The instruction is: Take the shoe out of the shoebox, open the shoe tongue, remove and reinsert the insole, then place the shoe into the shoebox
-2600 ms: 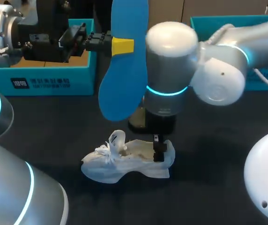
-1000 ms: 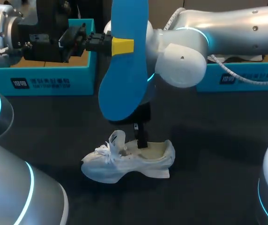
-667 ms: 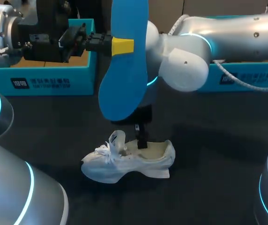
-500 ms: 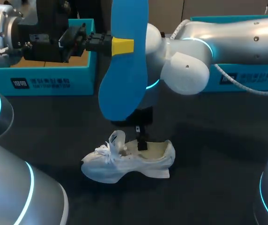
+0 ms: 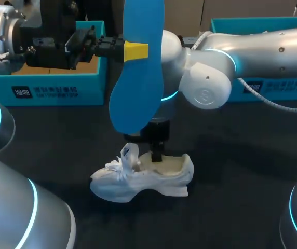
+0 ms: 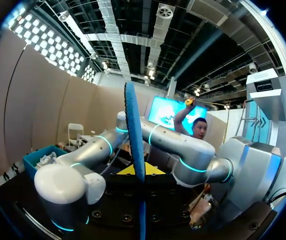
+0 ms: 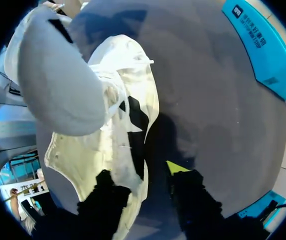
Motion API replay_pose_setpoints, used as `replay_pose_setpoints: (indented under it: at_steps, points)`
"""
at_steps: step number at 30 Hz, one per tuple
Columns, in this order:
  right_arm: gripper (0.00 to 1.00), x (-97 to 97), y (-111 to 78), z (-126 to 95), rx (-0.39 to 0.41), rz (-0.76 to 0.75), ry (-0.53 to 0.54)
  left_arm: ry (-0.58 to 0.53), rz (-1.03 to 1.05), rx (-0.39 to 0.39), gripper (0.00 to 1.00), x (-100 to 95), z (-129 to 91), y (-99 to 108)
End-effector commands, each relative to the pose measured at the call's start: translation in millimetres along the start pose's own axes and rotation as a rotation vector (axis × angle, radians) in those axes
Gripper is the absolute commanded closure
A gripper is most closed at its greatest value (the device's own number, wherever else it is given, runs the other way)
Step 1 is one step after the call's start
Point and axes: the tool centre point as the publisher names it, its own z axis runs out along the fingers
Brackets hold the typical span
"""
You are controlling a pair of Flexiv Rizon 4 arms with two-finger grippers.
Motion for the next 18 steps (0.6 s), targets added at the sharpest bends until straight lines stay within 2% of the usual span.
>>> replay_pose_setpoints:
  at_steps: [1, 7, 10, 12, 14, 18]
  points:
    - [1.0, 8.6, -5.3, -15.6, -0.004, 0.005, -0.02, -0.001, 0.0, 0.001, 1.0, -0.2, 1.5, 1.0]
    - [1.0, 16.9, -8.5, -33.0, 0.016, 0.034, -0.001, -0.001, 0.0, 0.001, 1.0, -0.2, 1.5, 1.0]
    - [1.0, 21.7, -12.7, -41.6, 0.016, 0.124, 0.004, -0.001, 0.0, 0.001, 1.0, -0.2, 1.5, 1.0]
    - [1.0, 28.7, -13.9, -46.9, 0.051, 0.252, 0.036, -0.001, 0.0, 0.001, 1.0, -0.2, 1.5, 1.0]
    - [1.0, 40.5, -14.0, -53.8, -0.002, 0.398, 0.054, -0.001, 0.0, 0.001, 1.0, -0.2, 1.5, 1.0]
    - [1.0, 40.5, -14.0, -53.8, -0.002, 0.398, 0.054, -0.001, 0.0, 0.001, 1.0, -0.2, 1.5, 1.0]
